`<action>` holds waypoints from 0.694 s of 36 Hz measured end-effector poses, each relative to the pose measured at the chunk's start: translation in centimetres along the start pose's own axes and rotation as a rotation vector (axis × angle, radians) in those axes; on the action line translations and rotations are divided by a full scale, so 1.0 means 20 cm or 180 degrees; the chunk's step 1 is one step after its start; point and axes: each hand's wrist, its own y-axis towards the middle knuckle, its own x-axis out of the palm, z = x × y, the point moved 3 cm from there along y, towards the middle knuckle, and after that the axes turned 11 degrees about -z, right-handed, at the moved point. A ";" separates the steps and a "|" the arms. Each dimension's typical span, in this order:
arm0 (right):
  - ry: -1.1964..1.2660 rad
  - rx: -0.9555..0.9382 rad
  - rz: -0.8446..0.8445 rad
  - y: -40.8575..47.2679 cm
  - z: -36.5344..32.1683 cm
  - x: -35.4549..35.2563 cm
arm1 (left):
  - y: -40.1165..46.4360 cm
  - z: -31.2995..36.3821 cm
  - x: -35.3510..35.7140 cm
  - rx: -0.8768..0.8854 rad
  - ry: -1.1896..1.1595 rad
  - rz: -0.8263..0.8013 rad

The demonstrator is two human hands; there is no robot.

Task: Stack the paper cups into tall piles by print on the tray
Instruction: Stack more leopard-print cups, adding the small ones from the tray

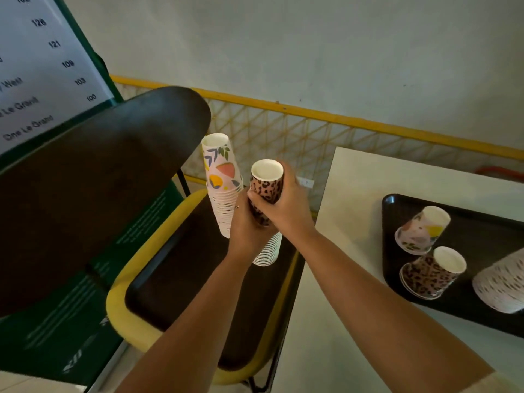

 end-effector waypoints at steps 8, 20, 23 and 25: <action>0.0134 0.0215 0.0231 -0.03 0.03 0.01 | -0.02 -0.09 0.03 -0.0068 -0.0286 -0.0149; 0.0260 0.0467 0.0349 -0.07 0.10 -0.06 | -0.05 -0.38 0.12 -0.0633 -0.0354 -0.0474; 0.0303 0.0507 0.0399 -0.08 0.11 -0.08 | -0.06 -0.41 0.13 -0.0731 -0.0332 -0.0484; 0.0320 0.0524 0.0424 -0.09 0.12 -0.10 | -0.06 -0.42 0.13 -0.0792 -0.0289 -0.0488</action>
